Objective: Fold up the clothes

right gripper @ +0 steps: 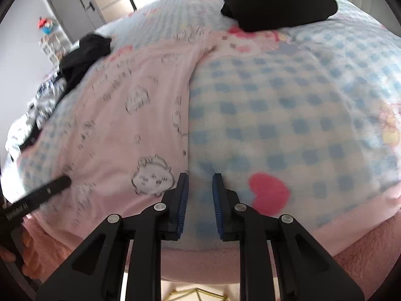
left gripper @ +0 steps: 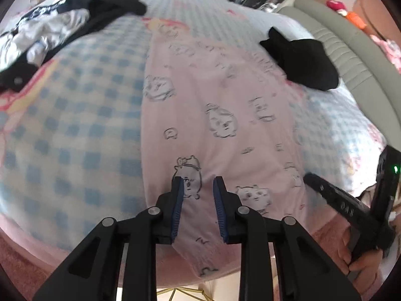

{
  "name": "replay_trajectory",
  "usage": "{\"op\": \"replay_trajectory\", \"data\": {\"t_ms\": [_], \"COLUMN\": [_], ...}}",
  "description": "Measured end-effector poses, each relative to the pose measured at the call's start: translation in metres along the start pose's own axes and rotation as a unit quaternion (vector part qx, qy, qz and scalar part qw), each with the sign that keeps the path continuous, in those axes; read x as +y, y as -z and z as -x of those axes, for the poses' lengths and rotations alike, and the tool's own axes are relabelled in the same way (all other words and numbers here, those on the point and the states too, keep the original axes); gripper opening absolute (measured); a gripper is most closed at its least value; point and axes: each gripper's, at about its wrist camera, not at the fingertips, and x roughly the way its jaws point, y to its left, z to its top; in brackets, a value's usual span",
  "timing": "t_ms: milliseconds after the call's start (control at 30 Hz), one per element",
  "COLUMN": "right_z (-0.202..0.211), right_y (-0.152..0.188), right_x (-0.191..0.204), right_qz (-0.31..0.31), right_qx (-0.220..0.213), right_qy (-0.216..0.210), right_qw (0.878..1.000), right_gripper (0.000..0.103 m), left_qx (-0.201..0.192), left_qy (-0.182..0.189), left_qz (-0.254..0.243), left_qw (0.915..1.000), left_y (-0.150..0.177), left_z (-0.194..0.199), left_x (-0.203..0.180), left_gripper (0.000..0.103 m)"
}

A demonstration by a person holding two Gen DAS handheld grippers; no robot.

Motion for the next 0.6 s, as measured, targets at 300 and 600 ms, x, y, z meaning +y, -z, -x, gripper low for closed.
{"op": "replay_trajectory", "data": {"t_ms": [300, 600], "right_z": [-0.032, -0.002], "right_y": [-0.020, -0.026], "right_x": [0.023, 0.011], "right_qz": [0.043, 0.036], "right_qx": [0.019, -0.019], "right_qy": [0.018, -0.002], "right_qw": [0.999, 0.999], "right_gripper": [0.017, 0.022], "left_qx": [0.032, -0.013], "left_qy": [-0.037, -0.006], "left_qz": [-0.034, -0.043], "left_qw": [0.9982, 0.9989], "left_y": [-0.019, -0.044], "left_z": [-0.028, -0.005], "left_x": [0.003, -0.003], "left_gripper": [0.028, 0.026]}}
